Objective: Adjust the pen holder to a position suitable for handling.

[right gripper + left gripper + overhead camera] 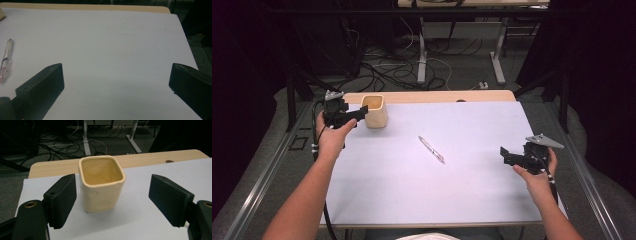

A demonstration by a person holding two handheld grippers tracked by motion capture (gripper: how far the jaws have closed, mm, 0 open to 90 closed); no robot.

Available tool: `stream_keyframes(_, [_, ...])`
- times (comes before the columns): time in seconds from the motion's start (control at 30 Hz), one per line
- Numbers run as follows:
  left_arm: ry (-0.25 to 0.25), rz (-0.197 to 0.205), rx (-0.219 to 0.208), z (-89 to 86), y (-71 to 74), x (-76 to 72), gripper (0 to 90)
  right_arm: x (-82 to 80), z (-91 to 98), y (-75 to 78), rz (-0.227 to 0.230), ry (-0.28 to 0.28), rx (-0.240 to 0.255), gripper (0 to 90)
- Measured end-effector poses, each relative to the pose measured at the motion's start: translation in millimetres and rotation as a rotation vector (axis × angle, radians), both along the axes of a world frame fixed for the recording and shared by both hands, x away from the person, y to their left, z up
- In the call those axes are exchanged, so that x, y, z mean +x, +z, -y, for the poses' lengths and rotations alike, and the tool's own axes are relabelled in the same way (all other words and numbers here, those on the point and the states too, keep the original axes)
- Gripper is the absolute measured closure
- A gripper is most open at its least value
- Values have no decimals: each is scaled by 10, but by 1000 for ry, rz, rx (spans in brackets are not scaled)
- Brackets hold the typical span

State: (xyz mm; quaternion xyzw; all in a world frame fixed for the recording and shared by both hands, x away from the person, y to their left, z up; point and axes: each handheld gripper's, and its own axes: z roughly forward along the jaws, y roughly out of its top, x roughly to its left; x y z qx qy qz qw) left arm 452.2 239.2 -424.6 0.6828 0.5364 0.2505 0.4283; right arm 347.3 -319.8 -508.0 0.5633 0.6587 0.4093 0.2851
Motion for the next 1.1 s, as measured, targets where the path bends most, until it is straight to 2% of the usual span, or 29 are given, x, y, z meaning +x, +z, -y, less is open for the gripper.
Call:
stream_keyframes(0.17, [-2,-16,19,39,75,137,253,7,19,-3,10,-5,-2,0])
stream_keyframes(0.2, [2,-15,16,50,86,162,256,6,16,-3,4,-10,10,0])
stream_keyframes(0.3, [3,-19,22,61,113,209,263,2,30,0,-4,-11,4,0])
stream_keyframes(0.43, [-3,-34,54,96,161,313,312,12,40,-8,14,-11,3,0])
stream_keyframes(0.63, [11,-50,76,116,207,451,327,10,38,-12,9,-21,12,0])
stream_keyframes(0.7, [8,-46,79,116,210,474,329,10,38,-13,8,-21,11,0])
stream_keyframes(0.77, [9,-58,79,119,213,518,344,6,40,-10,-1,-15,12,0])
stream_keyframes(0.8, [9,-58,94,116,209,540,344,6,40,-10,-1,-15,12,0])
stream_keyframes(0.87, [16,-68,94,116,194,581,345,22,38,-29,21,-22,5,0])
stream_keyframes(0.9, [17,-78,95,114,183,601,345,4,42,-12,-12,-17,5,0])
stream_keyframes(0.93, [21,-85,92,114,154,640,346,15,37,-25,5,-21,8,0])
stream_keyframes(0.97, [21,-85,92,114,154,640,346,15,37,-25,5,-21,8,0])
stream_keyframes(1.0, [25,-104,97,100,133,676,352,14,38,-27,3,-21,5,0])
stream_keyframes(1.1, [38,-111,87,89,107,710,386,17,39,-30,4,-18,1,0])
